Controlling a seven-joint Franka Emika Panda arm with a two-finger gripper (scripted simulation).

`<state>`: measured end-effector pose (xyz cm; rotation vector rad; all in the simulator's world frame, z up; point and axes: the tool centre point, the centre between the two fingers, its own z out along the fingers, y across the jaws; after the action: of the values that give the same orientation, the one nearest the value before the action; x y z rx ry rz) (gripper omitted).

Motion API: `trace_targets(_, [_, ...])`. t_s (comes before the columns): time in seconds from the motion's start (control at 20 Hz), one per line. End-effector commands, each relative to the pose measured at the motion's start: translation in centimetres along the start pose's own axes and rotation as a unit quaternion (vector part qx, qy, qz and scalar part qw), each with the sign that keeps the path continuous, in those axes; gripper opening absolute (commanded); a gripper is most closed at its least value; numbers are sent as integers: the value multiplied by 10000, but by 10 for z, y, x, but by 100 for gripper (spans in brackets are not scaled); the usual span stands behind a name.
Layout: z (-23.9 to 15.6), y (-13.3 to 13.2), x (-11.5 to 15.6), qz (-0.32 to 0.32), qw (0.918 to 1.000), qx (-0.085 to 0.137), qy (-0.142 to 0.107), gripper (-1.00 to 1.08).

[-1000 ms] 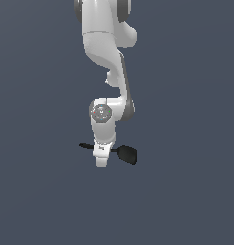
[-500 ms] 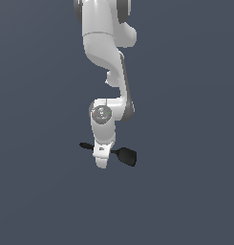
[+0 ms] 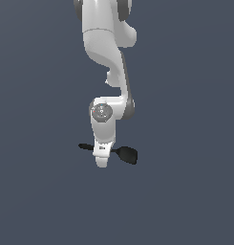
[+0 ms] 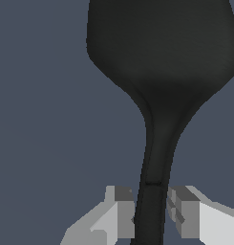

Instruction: Pick up the object and move it to a goal position.

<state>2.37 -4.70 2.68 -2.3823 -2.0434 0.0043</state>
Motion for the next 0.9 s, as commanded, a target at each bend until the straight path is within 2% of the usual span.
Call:
trace_targets(0.0, [-12, 2, 3, -4, 10000, -16, 0, -100])
trace_targets(0.35, [-66, 9, 15, -7, 10000, -16, 0, -100])
trace_targets(0.85, [-175, 24, 41, -13, 10000, -15, 8, -100])
